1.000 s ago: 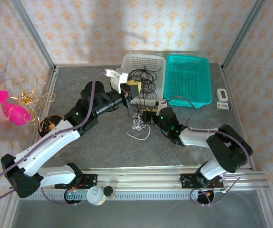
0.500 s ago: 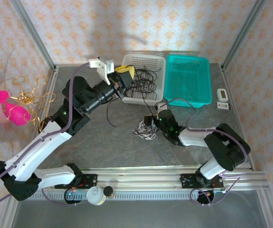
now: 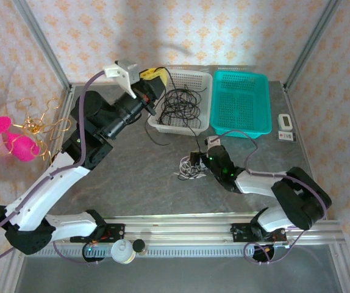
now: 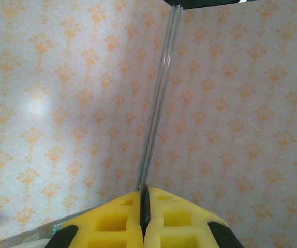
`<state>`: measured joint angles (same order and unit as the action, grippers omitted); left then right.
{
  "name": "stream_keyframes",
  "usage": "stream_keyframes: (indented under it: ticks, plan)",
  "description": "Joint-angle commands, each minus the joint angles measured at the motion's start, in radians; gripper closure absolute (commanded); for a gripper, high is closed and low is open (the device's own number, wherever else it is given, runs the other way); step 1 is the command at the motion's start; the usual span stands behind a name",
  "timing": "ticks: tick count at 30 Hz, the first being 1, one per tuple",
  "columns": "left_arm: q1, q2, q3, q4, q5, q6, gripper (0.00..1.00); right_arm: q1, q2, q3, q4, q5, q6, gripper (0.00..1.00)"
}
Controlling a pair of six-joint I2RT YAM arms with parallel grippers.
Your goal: Untangle the cables
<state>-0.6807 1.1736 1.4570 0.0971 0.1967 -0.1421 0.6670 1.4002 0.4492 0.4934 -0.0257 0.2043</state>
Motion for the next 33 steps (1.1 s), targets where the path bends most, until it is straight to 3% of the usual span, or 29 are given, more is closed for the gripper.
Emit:
stream_keyframes:
  ticks: [1,7,24,33]
  plan:
    - [-0.002,-0.008,0.038,0.017,-0.039,0.051,1.00,0.002,-0.060,-0.023,-0.015,0.025,-0.031,0.26]
    - [-0.001,0.028,0.189,-0.074,-0.066,0.127,1.00,0.001,-0.126,-0.052,-0.022,0.084,-0.055,0.18]
    - [-0.001,0.101,0.399,0.077,-0.041,0.241,1.00,0.001,0.115,-0.058,0.046,0.057,-0.017,0.26]
    - [0.000,0.176,0.487,0.099,-0.082,0.301,1.00,0.001,0.056,-0.068,0.029,0.064,-0.017,0.23]
